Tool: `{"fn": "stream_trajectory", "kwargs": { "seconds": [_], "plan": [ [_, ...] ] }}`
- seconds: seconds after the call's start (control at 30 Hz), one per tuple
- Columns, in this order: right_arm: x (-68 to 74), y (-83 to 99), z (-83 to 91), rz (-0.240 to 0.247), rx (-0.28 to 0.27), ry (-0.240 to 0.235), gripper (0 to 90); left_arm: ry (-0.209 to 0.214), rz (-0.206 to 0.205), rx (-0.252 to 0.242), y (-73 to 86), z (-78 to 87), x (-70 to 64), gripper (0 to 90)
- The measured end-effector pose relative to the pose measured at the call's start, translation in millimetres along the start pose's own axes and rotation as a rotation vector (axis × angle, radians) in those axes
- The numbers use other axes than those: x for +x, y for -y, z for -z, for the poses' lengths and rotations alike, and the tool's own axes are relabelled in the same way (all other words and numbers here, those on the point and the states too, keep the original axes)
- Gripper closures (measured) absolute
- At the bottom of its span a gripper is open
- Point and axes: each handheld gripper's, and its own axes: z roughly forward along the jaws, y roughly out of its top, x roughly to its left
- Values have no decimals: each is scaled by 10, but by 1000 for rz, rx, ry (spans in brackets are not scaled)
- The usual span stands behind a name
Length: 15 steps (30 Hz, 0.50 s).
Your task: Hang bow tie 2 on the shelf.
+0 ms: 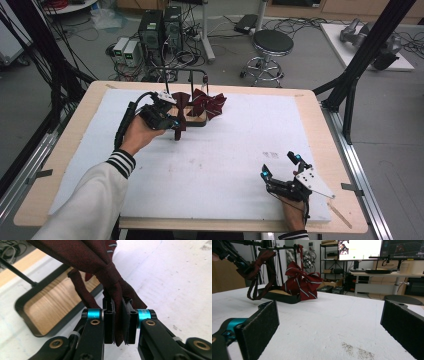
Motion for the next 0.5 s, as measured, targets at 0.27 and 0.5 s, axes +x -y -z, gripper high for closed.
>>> {"fn": "stream_trajectory", "kwargs": {
  "seconds": [0.27, 0.5],
  "plan": [
    [0, -1, -4, 0, 1, 2, 11, -34, 22, -25, -19, 76, 79, 818],
    [1, -2, -6, 0, 2, 3, 12, -63, 45, -49, -42, 167, 178, 818]
  ]
}}
